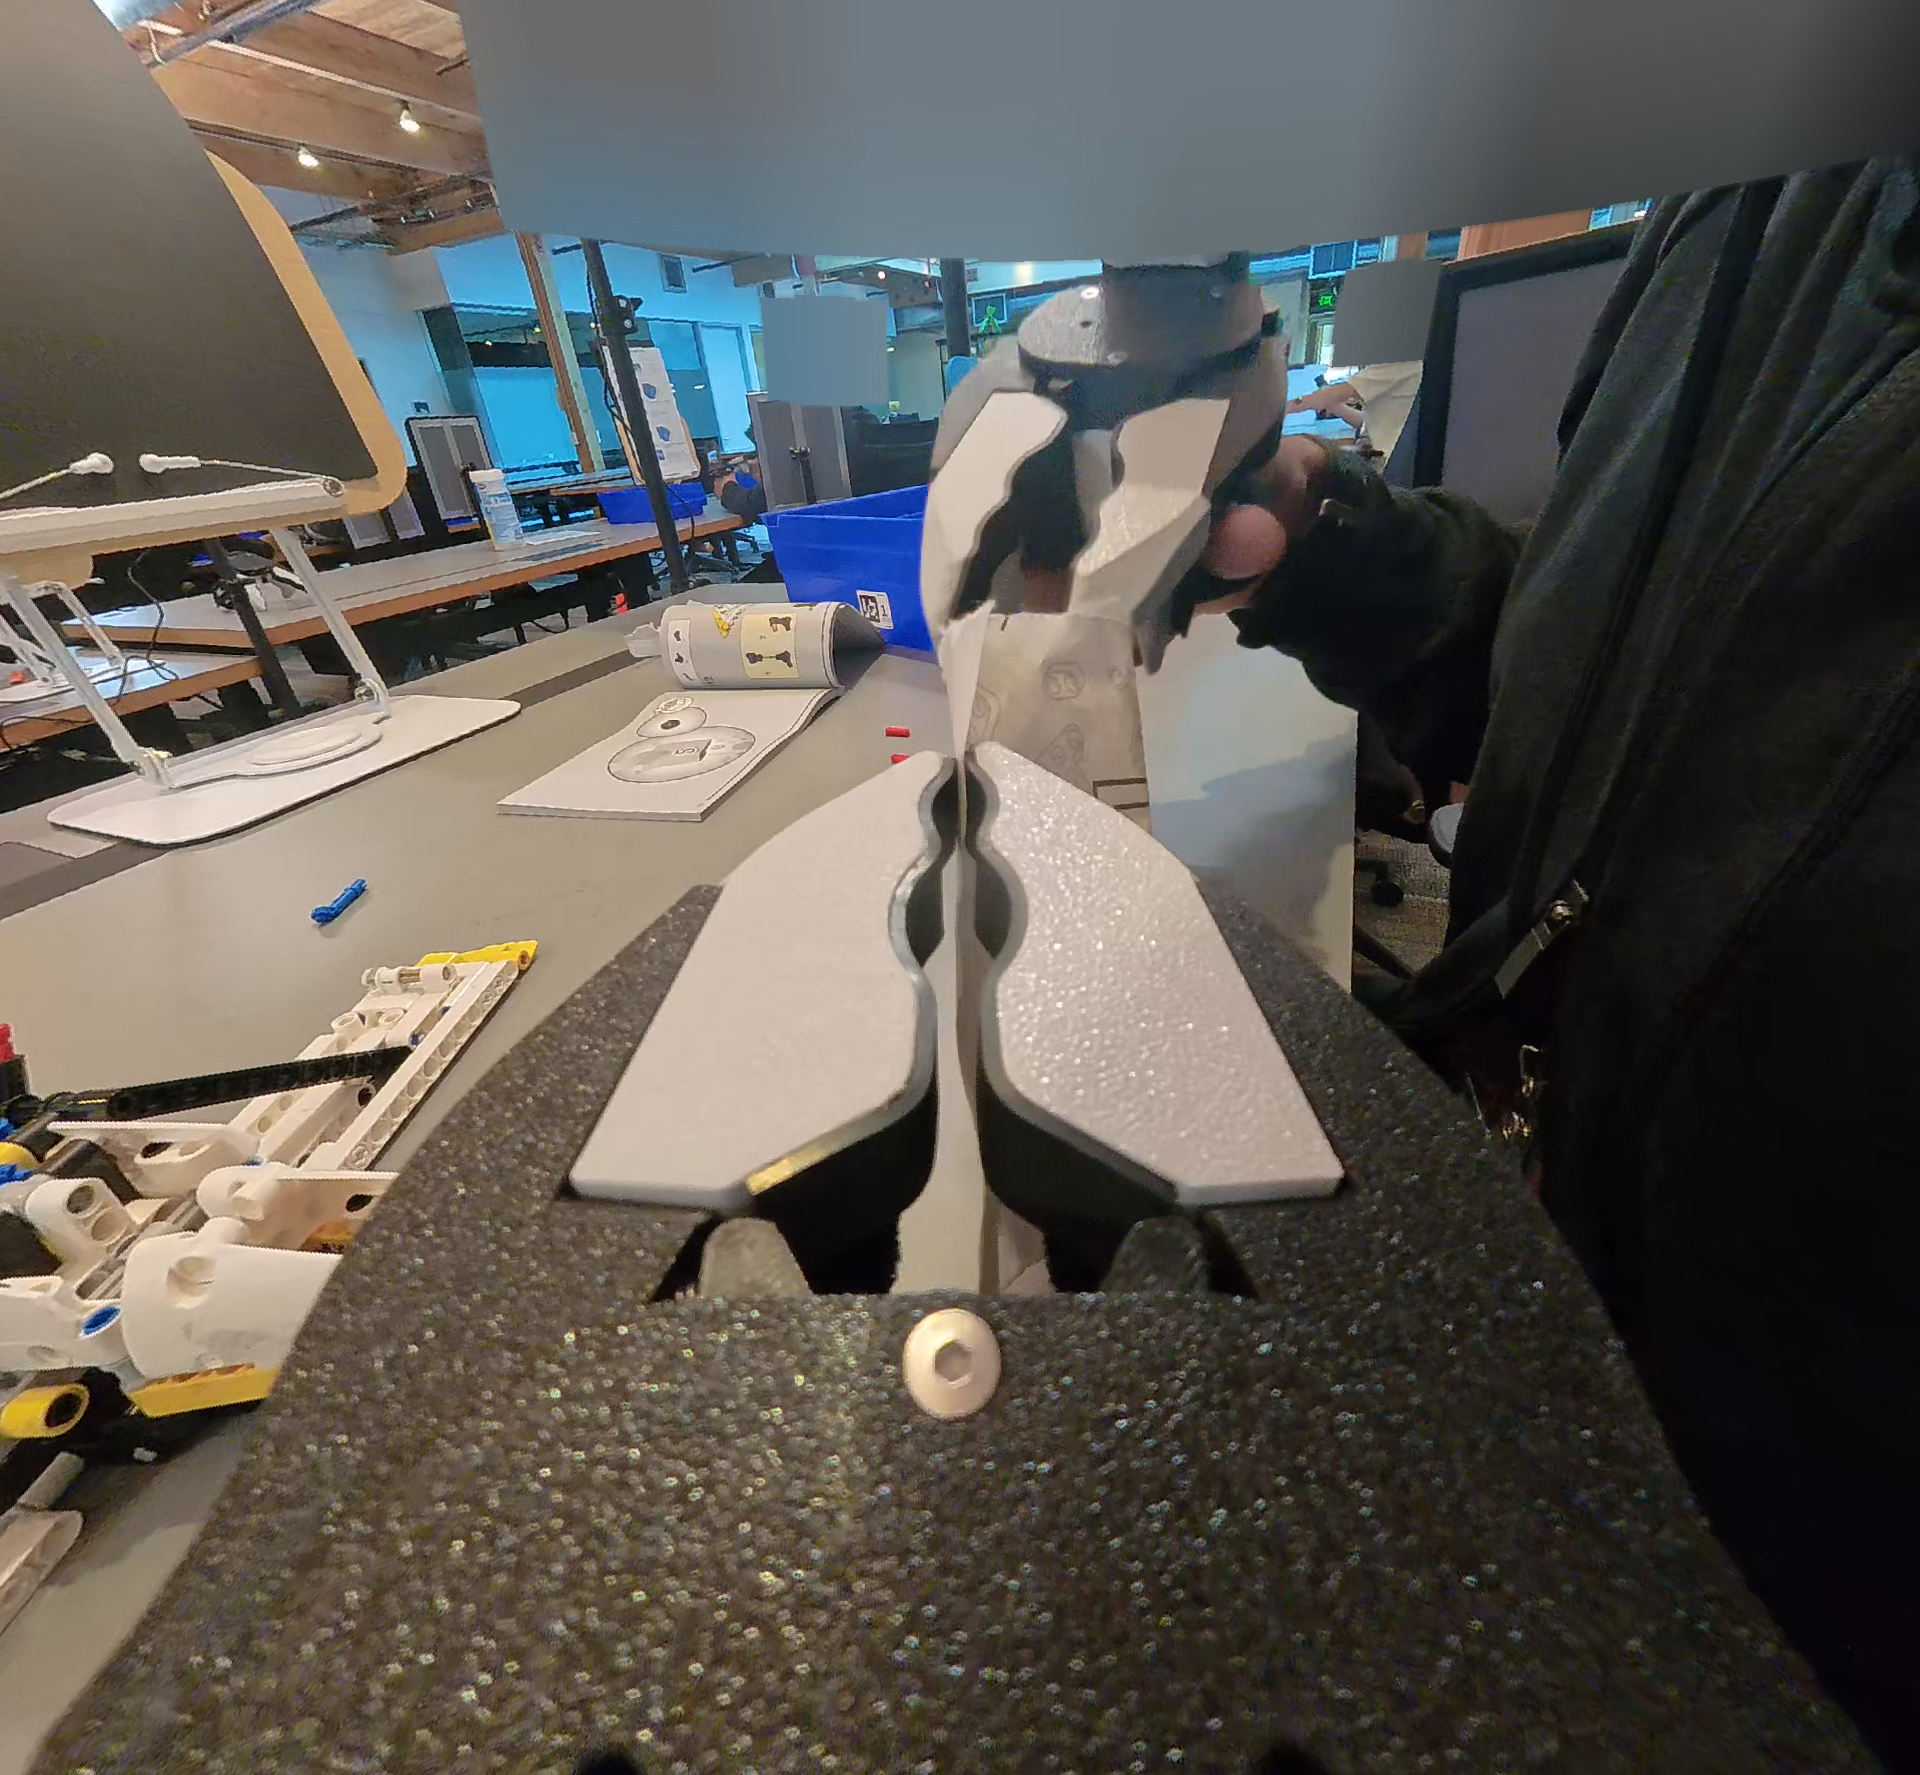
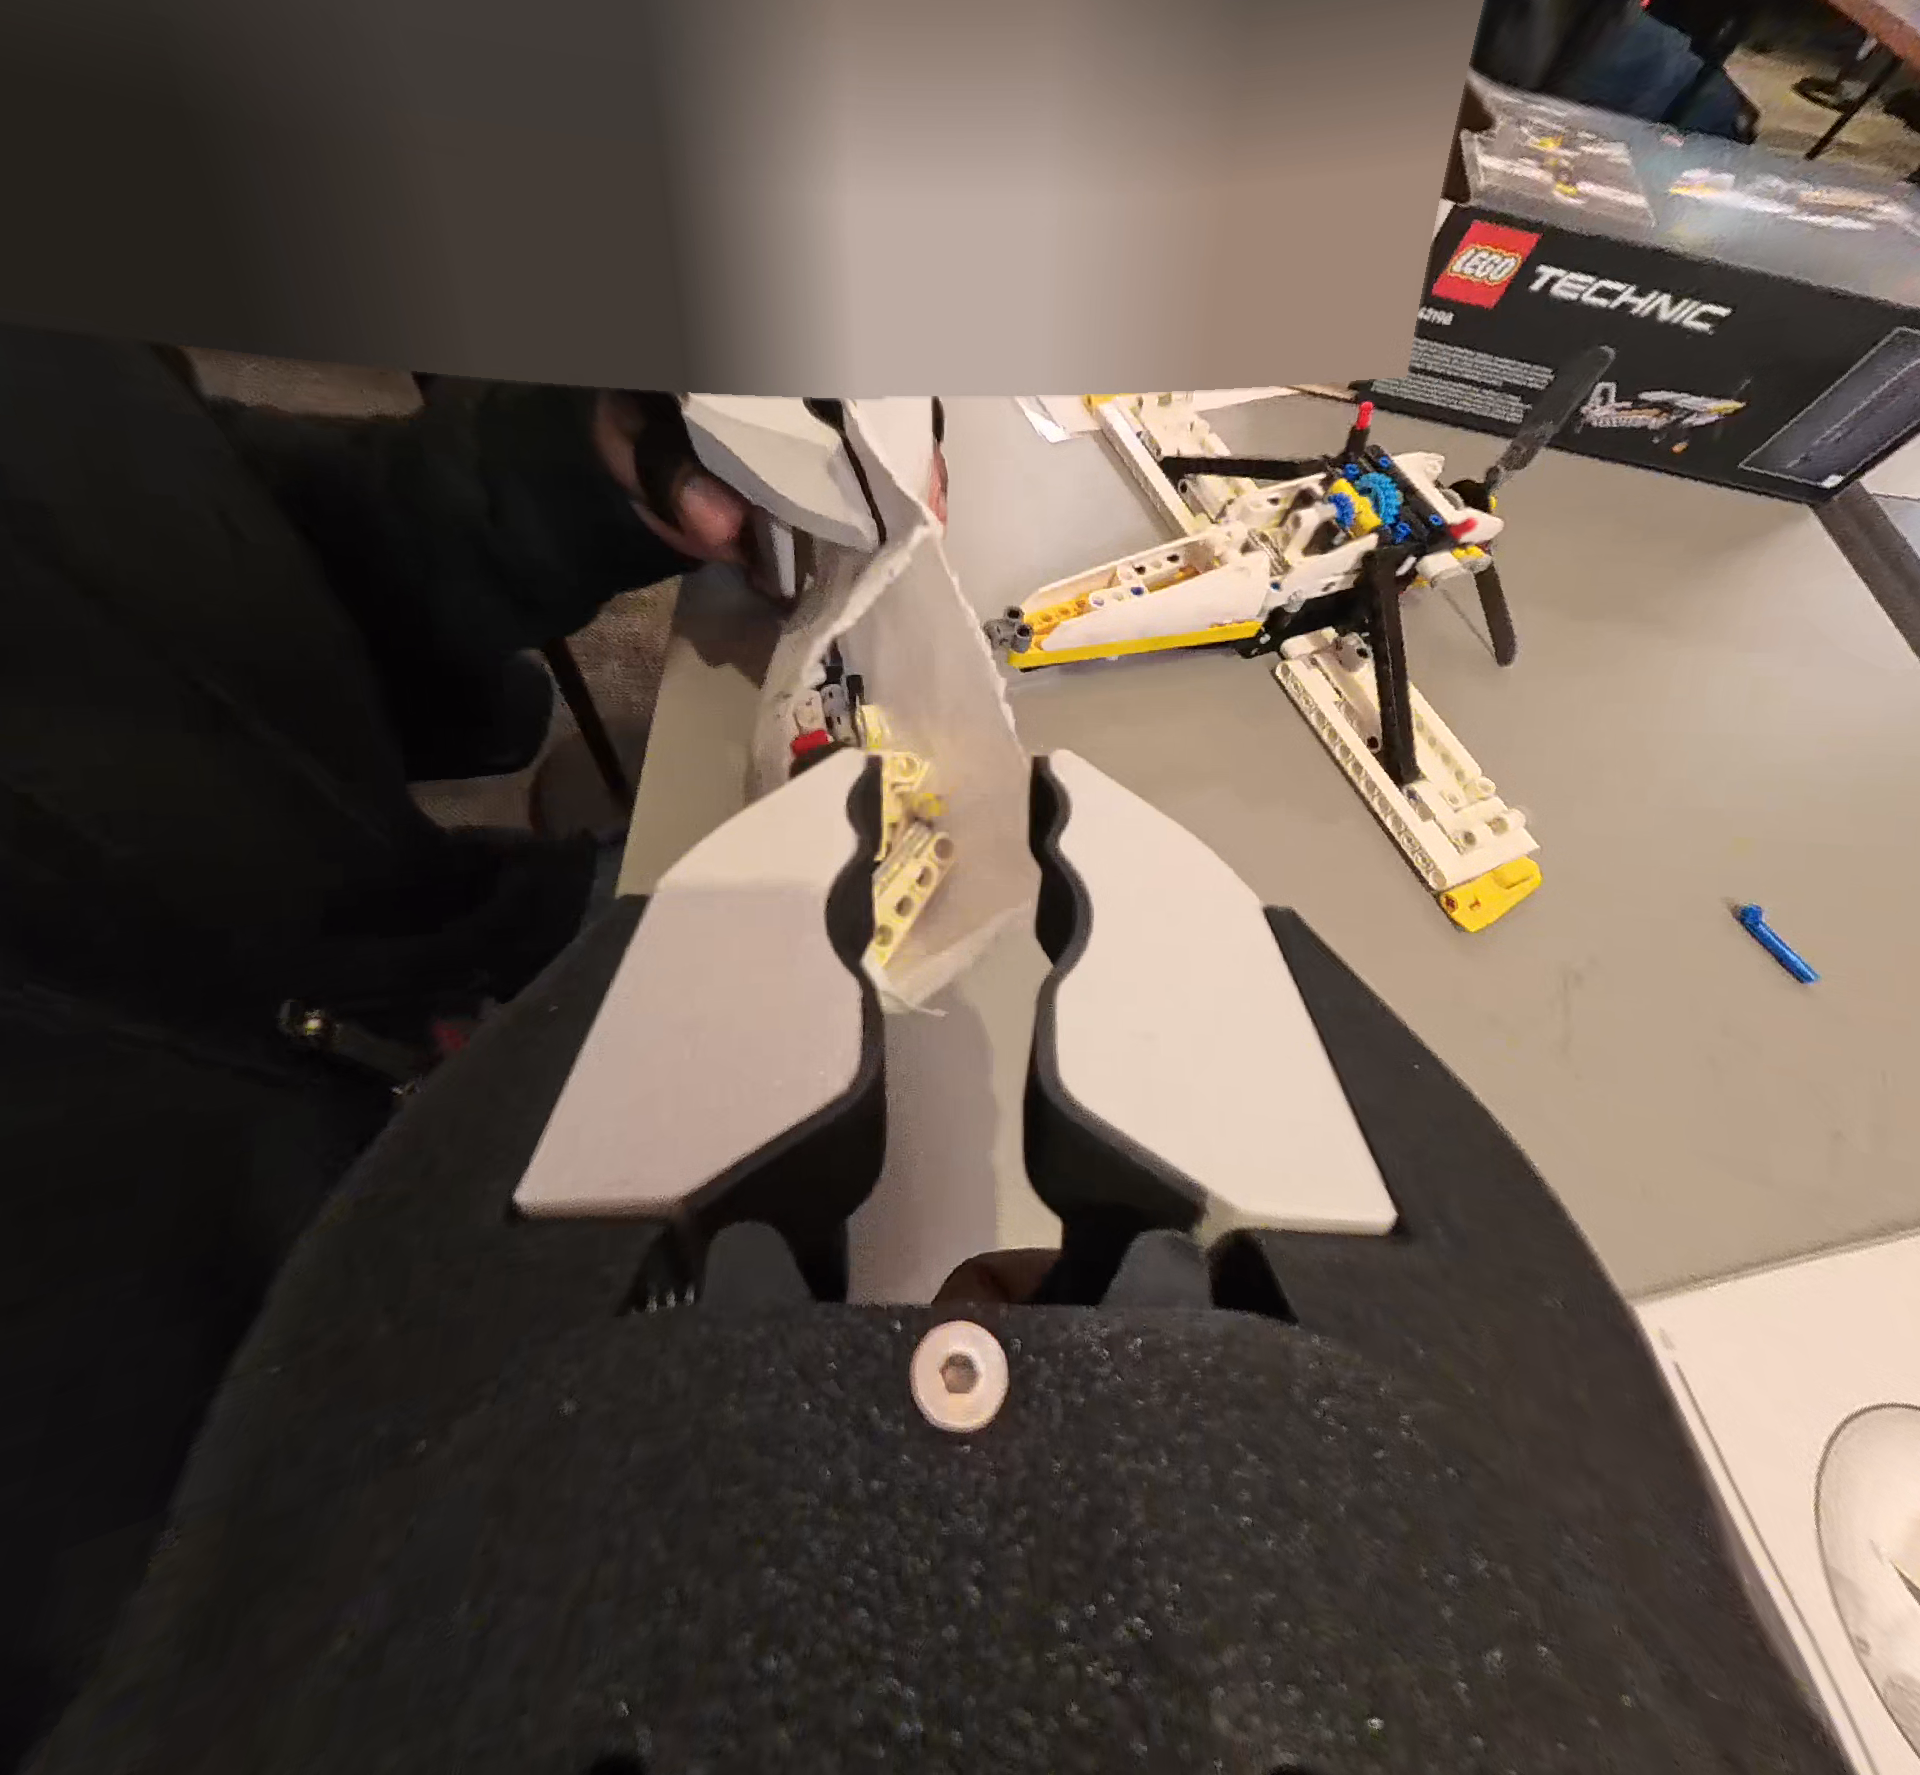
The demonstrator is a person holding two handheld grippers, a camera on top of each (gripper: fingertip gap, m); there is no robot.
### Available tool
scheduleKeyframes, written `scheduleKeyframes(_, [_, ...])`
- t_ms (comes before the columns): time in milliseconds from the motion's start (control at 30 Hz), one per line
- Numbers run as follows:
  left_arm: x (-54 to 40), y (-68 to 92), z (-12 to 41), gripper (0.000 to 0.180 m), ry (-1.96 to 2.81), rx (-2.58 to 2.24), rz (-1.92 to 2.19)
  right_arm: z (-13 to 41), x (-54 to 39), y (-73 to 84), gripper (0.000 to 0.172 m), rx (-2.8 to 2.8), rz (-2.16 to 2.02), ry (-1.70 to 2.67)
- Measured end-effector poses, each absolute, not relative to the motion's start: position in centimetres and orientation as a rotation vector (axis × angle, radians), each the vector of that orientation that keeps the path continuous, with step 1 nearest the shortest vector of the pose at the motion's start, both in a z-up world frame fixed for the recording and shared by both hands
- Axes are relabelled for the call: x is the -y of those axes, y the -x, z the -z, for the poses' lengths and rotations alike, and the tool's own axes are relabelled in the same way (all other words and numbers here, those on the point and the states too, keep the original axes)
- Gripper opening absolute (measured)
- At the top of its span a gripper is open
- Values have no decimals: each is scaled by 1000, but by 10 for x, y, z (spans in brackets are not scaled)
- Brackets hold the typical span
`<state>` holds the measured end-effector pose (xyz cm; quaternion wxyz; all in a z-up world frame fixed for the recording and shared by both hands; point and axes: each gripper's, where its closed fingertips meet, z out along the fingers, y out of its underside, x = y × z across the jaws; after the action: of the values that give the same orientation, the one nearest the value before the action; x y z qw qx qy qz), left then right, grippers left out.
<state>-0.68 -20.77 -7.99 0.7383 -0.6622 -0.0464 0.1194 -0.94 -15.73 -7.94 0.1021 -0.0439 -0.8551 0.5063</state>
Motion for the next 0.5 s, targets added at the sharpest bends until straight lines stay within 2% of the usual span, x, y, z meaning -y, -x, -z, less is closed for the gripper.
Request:
scheduleKeyframes(167, [208, 7, 80, 0, 1450, 102, -264, 91, 111, 40, 29, 2456, -1427, 366])
scheduleKeyframes(333, [208, 7, 80, 0, 1451, 103, -256, 154, 23, 81, 26, 2442, -1071, 742])
scheduleKeyframes(500, [208, 8, 80, 0, 1453, 108, -256, 179, 9, 84, 24, 2474, -970, 818])
